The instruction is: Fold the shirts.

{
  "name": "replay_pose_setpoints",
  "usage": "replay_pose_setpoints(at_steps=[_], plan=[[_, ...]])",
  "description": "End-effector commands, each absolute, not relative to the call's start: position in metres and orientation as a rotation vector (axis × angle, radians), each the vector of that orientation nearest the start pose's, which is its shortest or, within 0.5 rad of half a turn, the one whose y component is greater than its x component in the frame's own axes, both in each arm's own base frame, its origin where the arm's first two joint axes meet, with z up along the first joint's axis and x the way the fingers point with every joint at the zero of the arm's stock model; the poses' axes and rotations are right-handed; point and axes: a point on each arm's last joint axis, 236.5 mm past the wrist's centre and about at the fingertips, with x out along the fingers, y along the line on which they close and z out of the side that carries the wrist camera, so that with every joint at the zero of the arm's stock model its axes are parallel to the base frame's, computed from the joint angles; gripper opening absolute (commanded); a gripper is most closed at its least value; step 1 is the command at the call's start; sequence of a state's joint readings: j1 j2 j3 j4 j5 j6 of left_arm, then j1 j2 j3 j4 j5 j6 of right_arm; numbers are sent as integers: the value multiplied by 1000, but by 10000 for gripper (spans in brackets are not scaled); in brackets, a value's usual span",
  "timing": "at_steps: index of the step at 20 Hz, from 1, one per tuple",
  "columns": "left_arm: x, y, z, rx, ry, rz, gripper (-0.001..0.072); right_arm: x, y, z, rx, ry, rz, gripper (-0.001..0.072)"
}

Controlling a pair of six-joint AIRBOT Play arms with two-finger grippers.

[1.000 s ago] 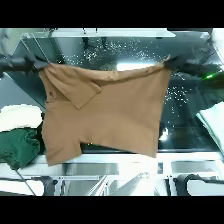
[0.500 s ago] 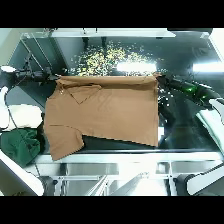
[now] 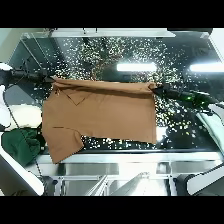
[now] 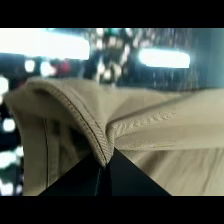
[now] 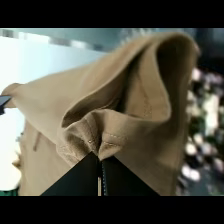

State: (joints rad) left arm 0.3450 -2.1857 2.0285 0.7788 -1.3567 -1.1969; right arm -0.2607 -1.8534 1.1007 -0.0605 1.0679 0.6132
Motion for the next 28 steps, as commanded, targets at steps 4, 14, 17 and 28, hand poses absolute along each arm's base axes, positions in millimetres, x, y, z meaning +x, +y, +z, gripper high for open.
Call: replay_pose_setpoints(at_steps=[4,14,17,28], plan=[[530,17,-98,-659,1300,-467,22,481,106,-96,911,961,558,21],[533,29,-100,-668,1281,-439,14,467,72,-112,766,1081,401,22],[533,29,-100,-669,1280,-439,14,468,58,-105,769,1071,372,21],[528,25,-93,-666,1297,-468,265,460,64,-102,787,1098,405,51]])
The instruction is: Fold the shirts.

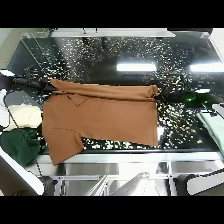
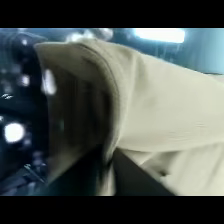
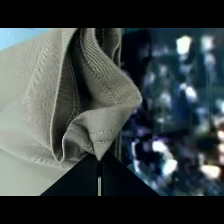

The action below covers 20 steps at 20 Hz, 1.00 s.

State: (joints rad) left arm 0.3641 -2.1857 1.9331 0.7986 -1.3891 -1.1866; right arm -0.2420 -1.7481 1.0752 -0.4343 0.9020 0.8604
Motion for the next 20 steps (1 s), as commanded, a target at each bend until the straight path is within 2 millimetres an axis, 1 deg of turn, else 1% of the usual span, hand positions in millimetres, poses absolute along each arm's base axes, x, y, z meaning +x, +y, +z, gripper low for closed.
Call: replay_pose_setpoints(at_steps=[1,2,3,4,6,8,9,10,11,13,15,16,18,20], plan=[[529,25,-87,-659,1295,-479,411,459,66,-101,791,1103,415,262],[531,26,-79,-652,1289,-486,597,457,67,-99,796,1108,425,493],[533,27,-69,-647,1286,-488,696,455,68,-97,807,1115,437,579],[534,31,-58,-649,1280,-487,697,452,67,-95,818,1120,450,626],[532,39,-43,-678,1283,-464,697,446,60,-85,846,1121,474,624],[522,48,-38,-724,1297,-431,697,438,50,-72,882,1120,505,619],[514,51,-36,-741,1306,-421,697,433,45,-64,906,1122,525,599],[507,53,-34,-756,1314,-414,697,427,42,-55,923,1122,548,507],[500,56,-30,-765,1319,-410,697,421,38,-46,932,1122,572,490],[489,58,-15,-770,1317,-408,697,404,32,-29,936,1144,616,489],[478,55,2,-761,1314,-412,697,387,34,-9,928,1162,680,483],[471,52,9,-757,1319,-420,697,379,36,-3,919,1183,695,483],[453,44,18,-751,1331,-434,697,365,35,-3,873,1236,683,482],[429,41,12,-732,1385,-406,697,354,33,-8,836,1268,660,482]])
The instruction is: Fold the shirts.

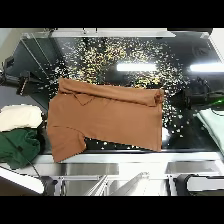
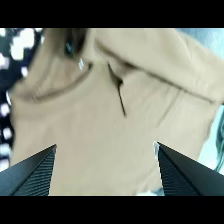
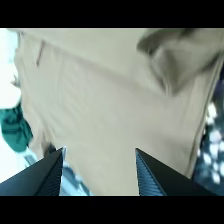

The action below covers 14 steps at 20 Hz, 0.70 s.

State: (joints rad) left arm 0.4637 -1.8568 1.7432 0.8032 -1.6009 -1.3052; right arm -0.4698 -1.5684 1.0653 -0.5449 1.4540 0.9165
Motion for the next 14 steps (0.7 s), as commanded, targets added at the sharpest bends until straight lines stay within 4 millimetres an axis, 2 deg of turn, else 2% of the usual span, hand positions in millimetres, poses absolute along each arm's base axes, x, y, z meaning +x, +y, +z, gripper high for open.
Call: replay_pose_setpoints(at_steps=[1,3,6,8,11,14], plan=[[414,42,4,-716,1427,-378,697,349,34,-12,833,1279,649,481],[385,39,-9,-701,1495,-352,697,334,41,-17,849,1301,651,481],[339,29,-35,-700,1585,-318,697,283,67,-28,934,1378,641,480],[313,19,-58,-717,1627,-306,696,259,78,-46,952,1377,558,480],[287,10,-93,-741,1673,-280,697,250,74,-68,914,1322,438,481],[268,1,-115,-790,1755,-295,696,255,72,-70,917,1301,414,484]])
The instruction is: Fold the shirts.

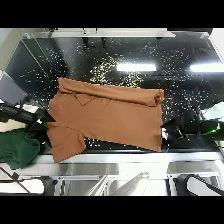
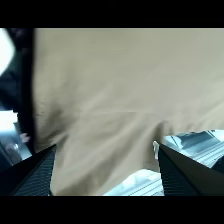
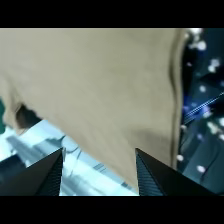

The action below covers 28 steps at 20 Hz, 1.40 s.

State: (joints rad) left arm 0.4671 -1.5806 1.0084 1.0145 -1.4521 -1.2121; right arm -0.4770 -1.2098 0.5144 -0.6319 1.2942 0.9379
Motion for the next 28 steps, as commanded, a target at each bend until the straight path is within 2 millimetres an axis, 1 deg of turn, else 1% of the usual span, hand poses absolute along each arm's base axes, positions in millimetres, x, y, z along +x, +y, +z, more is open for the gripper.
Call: replay_pose_setpoints(at_steps=[1,2,3,4,5,6,7,9,11,12,13,14,15,18,19,20,22,23,25,28], plan=[[259,-2,-120,-809,1801,-309,696,258,70,-71,916,1292,402,484],[249,-4,-126,-817,1851,-318,694,263,67,-72,919,1273,383,484],[243,-7,-127,-829,1882,-340,580,270,63,-73,926,1246,360,483],[240,-7,-126,-839,1892,-355,555,278,60,-72,941,1213,336,484],[240,-4,-123,-845,1896,-359,555,286,58,-70,961,1180,318,484],[241,3,-118,-846,1892,-357,555,295,56,-66,990,1143,302,484],[245,9,-111,-852,1888,-357,555,298,56,-63,1009,1129,304,483],[258,23,-96,-848,1841,-345,565,297,56,-64,1005,1135,303,484],[274,34,-80,-798,1773,-326,566,294,56,-67,988,1149,304,484],[275,37,-70,-778,1762,-330,598,291,58,-67,986,1159,315,484],[272,39,-59,-770,1761,-338,683,289,61,-65,991,1169,332,484],[270,40,-50,-769,1752,-339,699,284,65,-63,990,1185,352,484],[268,41,-44,-767,1743,-337,700,281,67,-63,986,1199,365,484],[253,33,-35,-757,1734,-339,700,279,68,-62,982,1202,375,483],[247,33,-35,-757,1738,-330,700,279,68,-62,982,1202,375,483],[237,37,-37,-746,1759,-305,699,279,68,-62,982,1202,375,483],[215,51,-48,-725,1828,-210,700,279,68,-62,982,1202,376,484],[207,54,-53,-724,1852,-185,699,279,68,-62,982,1202,375,484],[203,48,-63,-756,1847,-176,699,279,68,-62,981,1202,375,484],[206,44,-87,-746,1819,-142,699,280,68,-62,974,1198,381,484]])
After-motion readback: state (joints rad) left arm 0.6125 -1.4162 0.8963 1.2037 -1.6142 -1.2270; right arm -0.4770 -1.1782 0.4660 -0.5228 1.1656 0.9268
